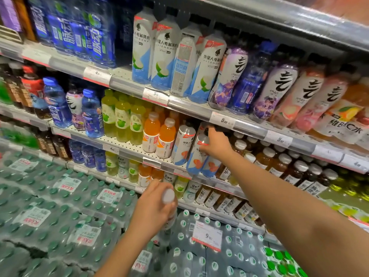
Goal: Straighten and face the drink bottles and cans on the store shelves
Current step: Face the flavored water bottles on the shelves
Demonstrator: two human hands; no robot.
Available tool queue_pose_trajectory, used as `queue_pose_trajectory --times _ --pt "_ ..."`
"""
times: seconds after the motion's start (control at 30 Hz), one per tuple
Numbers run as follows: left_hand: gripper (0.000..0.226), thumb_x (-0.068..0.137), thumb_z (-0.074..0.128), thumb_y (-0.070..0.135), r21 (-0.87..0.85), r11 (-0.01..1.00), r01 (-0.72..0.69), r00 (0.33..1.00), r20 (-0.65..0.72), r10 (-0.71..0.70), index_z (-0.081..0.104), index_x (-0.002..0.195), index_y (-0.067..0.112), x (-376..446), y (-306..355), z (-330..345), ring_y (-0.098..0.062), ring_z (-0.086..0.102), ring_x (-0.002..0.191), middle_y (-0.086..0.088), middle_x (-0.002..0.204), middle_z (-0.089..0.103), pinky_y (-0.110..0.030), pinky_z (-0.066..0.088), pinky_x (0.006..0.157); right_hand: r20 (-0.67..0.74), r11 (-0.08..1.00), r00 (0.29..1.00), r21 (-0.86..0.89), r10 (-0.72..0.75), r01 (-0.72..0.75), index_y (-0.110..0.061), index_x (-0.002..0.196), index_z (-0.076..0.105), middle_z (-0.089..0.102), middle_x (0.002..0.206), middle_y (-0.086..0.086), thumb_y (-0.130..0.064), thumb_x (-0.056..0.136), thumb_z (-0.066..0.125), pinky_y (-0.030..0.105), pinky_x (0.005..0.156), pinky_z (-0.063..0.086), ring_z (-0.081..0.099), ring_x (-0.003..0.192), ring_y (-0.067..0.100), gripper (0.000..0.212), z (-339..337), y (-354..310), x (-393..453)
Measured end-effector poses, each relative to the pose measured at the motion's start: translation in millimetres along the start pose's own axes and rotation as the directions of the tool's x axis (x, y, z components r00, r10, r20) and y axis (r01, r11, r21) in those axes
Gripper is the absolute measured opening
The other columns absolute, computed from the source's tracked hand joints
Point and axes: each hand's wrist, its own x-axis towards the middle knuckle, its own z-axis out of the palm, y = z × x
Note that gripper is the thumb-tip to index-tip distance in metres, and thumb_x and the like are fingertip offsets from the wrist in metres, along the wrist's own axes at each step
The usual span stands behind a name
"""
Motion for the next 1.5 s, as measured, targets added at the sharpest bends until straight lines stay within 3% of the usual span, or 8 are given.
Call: queue_pose_trajectory --times 0.23,0.37,0.6,0.8,0.93,1.07,1.27,1.5 --pt "0.037 0.087 0.074 0.027 0.011 0.999 -0.050 0.999 0.018 0.050 0.058 0.120 0.033 17 11 7 0.007 0.050 0.096 0.025 0.111 0.045 -0.011 0.039 0.089 -0.034 0.994 0.999 -0.107 -0.004 0.000 -0.017 0.099 0.046 0.057 0.094 0.005 -0.040 0.087 0.078 0.040 0.066 0.053 0.059 0.084 0.026 0.041 -4 -5 7" --pt "0.038 0.087 0.075 0.028 0.028 0.998 -0.061 0.998 0.025 0.060 0.058 0.119 0.035 19 9 10 0.013 0.047 0.098 0.026 0.110 0.045 -0.005 0.033 0.080 -0.041 0.995 0.999 -0.098 -0.003 -0.001 -0.020 0.098 0.044 0.056 0.092 0.003 -0.038 0.087 0.078 0.041 0.072 0.057 0.060 0.085 0.025 0.040 -4 -7 10" --pt "0.039 0.086 0.076 0.030 0.047 0.998 -0.044 0.998 0.053 0.042 0.059 0.120 0.035 13 13 19 0.003 0.052 0.100 0.029 0.110 0.043 -0.014 0.040 0.096 -0.039 0.991 0.999 -0.131 -0.004 -0.001 -0.021 0.101 0.049 0.064 0.099 0.005 -0.043 0.087 0.076 0.043 0.074 0.059 0.063 0.087 0.026 0.038 -8 -8 3" --pt "0.038 0.086 0.077 0.028 0.041 0.997 -0.070 0.997 0.043 0.068 0.060 0.119 0.035 4 12 17 0.010 0.049 0.100 0.029 0.112 0.046 -0.012 0.036 0.093 -0.138 0.970 0.985 -0.234 -0.104 0.070 -0.019 0.139 0.039 0.062 0.117 0.009 -0.044 0.089 0.072 0.040 0.066 0.052 0.067 0.095 0.033 0.065 -6 8 -13" --pt "0.035 0.086 0.076 0.027 0.041 0.997 -0.057 0.998 0.030 0.056 0.059 0.116 0.036 -1 8 17 0.007 0.050 0.100 0.028 0.113 0.046 -0.015 0.037 0.091 -0.174 0.924 0.980 -0.381 -0.100 0.026 -0.018 0.139 0.040 0.062 0.119 0.012 -0.038 0.092 0.070 0.040 0.067 0.051 0.067 0.096 0.037 0.059 -14 33 -22" --pt "0.036 0.087 0.076 0.026 0.061 0.998 -0.035 0.998 0.056 0.032 0.060 0.117 0.035 -2 7 20 0.001 0.053 0.101 0.029 0.112 0.044 -0.018 0.042 0.095 -0.030 0.957 0.999 -0.290 0.017 -0.025 -0.014 0.124 0.053 0.063 0.114 0.012 -0.041 0.087 0.076 0.043 0.078 0.054 0.063 0.104 0.036 0.050 -23 44 -11" --pt "0.038 0.086 0.075 0.030 0.068 0.997 -0.031 0.995 0.094 0.025 0.059 0.120 0.034 2 14 30 0.000 0.052 0.105 0.030 0.112 0.044 -0.026 0.047 0.103 -0.003 0.975 0.999 -0.218 -0.042 0.040 -0.013 0.107 0.056 0.052 0.096 0.003 -0.028 0.086 0.080 0.033 0.069 0.042 0.060 0.099 0.027 0.035 -23 45 -3" --pt "0.037 0.085 0.077 0.029 0.066 0.994 -0.093 0.990 0.110 0.085 0.059 0.117 0.034 9 25 38 0.000 0.053 0.106 0.029 0.113 0.046 -0.028 0.047 0.104 0.007 0.973 0.998 -0.220 -0.064 0.064 -0.011 0.116 0.059 0.065 0.113 0.009 -0.030 0.083 0.081 0.036 0.079 0.049 0.061 0.106 0.030 0.044 -16 49 9"
